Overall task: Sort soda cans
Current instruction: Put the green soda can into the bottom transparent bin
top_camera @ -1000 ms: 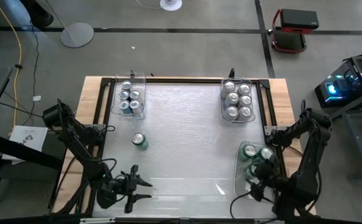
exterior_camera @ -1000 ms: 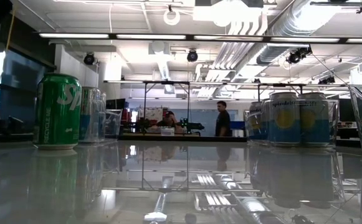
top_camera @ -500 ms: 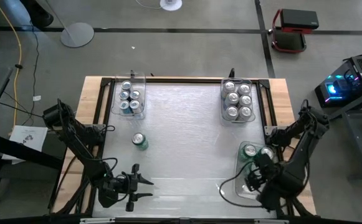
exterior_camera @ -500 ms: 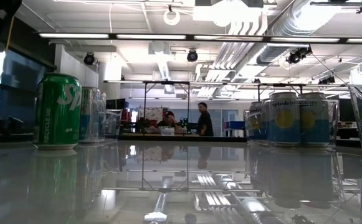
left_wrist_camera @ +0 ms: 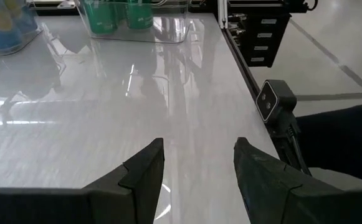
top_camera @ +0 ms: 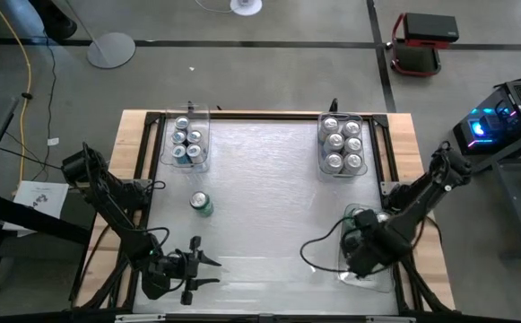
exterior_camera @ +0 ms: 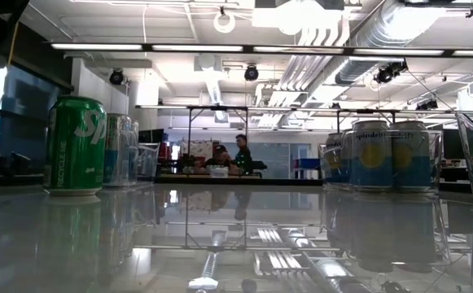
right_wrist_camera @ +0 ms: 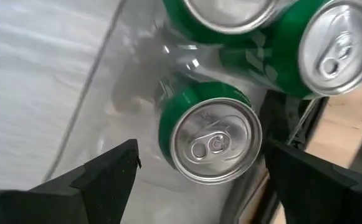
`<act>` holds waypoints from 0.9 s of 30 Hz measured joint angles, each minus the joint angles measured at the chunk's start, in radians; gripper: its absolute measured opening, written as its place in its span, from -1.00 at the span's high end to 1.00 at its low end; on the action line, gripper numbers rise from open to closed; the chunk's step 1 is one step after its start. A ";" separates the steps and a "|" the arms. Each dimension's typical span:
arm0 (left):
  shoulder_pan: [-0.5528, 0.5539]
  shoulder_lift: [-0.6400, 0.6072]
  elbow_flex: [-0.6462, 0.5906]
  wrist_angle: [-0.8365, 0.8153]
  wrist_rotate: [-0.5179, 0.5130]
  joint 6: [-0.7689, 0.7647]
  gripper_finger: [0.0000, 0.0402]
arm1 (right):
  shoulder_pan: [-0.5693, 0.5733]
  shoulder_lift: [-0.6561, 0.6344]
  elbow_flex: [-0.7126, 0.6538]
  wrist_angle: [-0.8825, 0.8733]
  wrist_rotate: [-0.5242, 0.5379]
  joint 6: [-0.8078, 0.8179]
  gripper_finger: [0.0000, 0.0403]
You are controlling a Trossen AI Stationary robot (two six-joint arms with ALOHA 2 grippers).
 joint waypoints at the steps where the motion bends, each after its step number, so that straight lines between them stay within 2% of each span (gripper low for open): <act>1: 0.000 0.000 0.000 0.000 0.000 0.000 0.13 | -0.013 0.000 -0.012 0.013 -0.025 -0.021 -0.66; 5: 0.000 0.000 0.000 0.000 0.000 0.000 0.13 | -0.053 0.001 -0.067 0.081 -0.078 -0.101 -0.66; 10: 0.000 0.000 0.000 -0.004 0.000 0.000 0.13 | -0.067 -0.001 -0.105 0.071 -0.094 -0.136 -0.66; 27: 0.000 0.000 0.000 -0.004 0.000 -0.003 0.13 | -0.067 0.002 -0.031 0.042 -0.060 -0.165 -0.66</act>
